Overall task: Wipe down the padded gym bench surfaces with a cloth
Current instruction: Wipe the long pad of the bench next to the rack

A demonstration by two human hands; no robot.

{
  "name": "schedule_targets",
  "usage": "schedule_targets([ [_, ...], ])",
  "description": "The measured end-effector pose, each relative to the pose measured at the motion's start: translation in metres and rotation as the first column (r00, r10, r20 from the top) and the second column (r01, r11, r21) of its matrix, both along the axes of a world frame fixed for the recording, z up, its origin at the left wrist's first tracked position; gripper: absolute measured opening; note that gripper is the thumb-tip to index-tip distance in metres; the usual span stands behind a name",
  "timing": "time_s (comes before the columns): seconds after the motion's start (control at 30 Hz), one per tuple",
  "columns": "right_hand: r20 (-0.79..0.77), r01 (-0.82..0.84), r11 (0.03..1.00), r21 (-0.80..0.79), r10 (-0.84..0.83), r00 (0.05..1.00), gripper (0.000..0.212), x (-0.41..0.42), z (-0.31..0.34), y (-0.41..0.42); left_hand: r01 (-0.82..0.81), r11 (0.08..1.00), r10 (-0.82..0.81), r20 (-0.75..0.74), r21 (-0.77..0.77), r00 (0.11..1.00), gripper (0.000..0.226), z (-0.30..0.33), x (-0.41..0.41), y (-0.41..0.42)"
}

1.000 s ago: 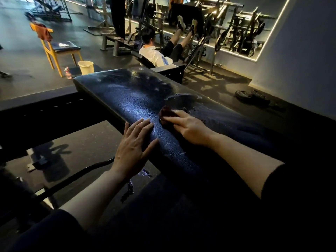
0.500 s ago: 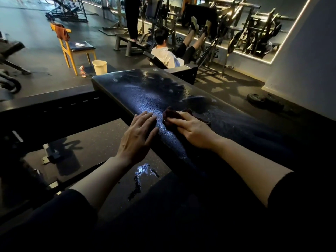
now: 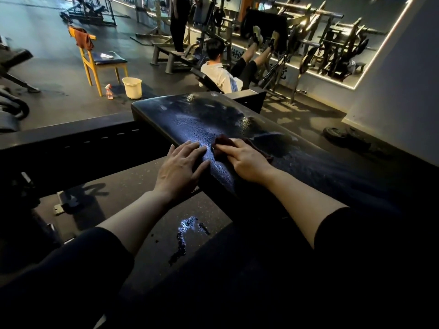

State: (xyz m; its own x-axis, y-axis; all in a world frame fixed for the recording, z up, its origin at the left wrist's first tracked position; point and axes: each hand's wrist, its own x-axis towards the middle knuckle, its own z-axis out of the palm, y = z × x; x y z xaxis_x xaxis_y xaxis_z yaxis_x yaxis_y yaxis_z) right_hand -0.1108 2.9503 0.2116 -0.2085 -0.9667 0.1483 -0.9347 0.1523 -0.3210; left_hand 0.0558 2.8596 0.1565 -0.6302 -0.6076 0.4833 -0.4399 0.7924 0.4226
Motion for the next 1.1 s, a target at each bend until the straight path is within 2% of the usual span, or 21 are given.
schedule_targets([
  [0.1, 0.022, 0.024, 1.000, -0.002, -0.024, 0.999, 0.039, 0.008, 0.002, 0.018, 0.025, 0.997, -0.026, -0.002, -0.074, 1.000, 0.070, 0.001, 0.002, -0.003],
  [0.23, 0.022, -0.054, 0.999, -0.001, 0.054, 0.998, 0.040, 0.018, 0.006, 0.068, 0.067, 0.984, -0.070, -0.012, -0.162, 0.997, 0.062, 0.000, 0.004, -0.011],
  [0.33, 0.013, -0.032, 0.999, 0.019, 0.031, 0.999, 0.042, 0.014, 0.007, 0.058, 0.085, 0.976, -0.086, 0.002, -0.199, 0.996, 0.062, -0.001, 0.003, -0.017],
  [0.53, -0.025, 0.167, 0.983, 0.070, -0.166, 0.986, 0.041, -0.006, 0.004, -0.033, 0.123, 0.978, -0.111, 0.082, -0.166, 0.990, 0.069, 0.005, 0.000, -0.028],
  [0.67, -0.031, 0.142, 0.989, 0.049, -0.141, 0.990, 0.040, 0.001, 0.005, -0.017, 0.149, 0.976, -0.137, 0.079, -0.162, 0.987, 0.067, 0.002, 0.006, -0.026],
  [0.77, -0.013, 0.047, 0.998, 0.035, -0.046, 0.999, 0.041, 0.002, 0.006, 0.028, 0.167, 0.979, -0.169, -0.007, -0.118, 0.986, 0.066, -0.001, 0.012, -0.031],
  [0.87, 0.033, 0.019, 0.998, 0.052, -0.020, 0.999, 0.043, -0.015, 0.008, 0.039, 0.019, 0.998, -0.028, -0.135, -0.066, 0.990, 0.057, -0.006, 0.025, -0.046],
  [1.1, -0.008, 0.171, 0.981, 0.086, -0.171, 0.985, 0.045, -0.060, -0.003, -0.070, 0.048, 0.999, -0.047, 0.055, -0.014, 0.997, 0.074, 0.012, 0.006, -0.046],
])
